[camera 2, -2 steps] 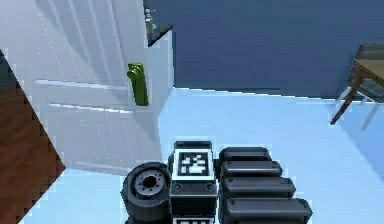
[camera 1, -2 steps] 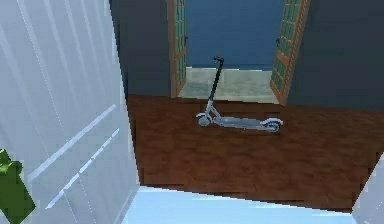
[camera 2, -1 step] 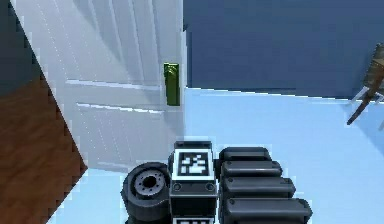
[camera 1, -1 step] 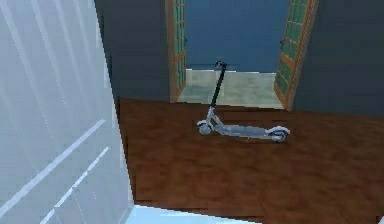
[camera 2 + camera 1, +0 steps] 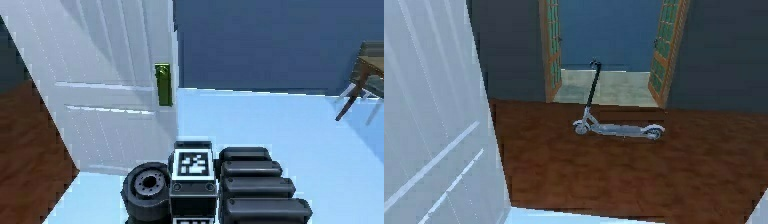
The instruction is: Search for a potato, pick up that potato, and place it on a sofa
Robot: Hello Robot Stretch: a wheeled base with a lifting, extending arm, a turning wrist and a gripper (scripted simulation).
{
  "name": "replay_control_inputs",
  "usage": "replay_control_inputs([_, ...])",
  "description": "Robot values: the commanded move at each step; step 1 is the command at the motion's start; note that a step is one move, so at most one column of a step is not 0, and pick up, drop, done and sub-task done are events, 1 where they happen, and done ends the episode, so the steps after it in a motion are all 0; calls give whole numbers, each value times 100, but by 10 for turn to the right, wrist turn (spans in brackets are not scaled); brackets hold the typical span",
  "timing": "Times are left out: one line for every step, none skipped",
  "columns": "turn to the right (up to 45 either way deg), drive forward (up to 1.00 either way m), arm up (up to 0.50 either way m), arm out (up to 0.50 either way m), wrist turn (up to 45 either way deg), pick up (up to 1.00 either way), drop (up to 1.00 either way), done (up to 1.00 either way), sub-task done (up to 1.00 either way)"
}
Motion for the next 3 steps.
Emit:
replay_control_inputs([0, 100, 0, 0, 0, 0, 0, 0, 0])
replay_control_inputs([60, 0, 0, 0, 0, 0, 0, 0, 0])
replay_control_inputs([0, 35, 0, 0, 0, 0, 0, 0, 0])
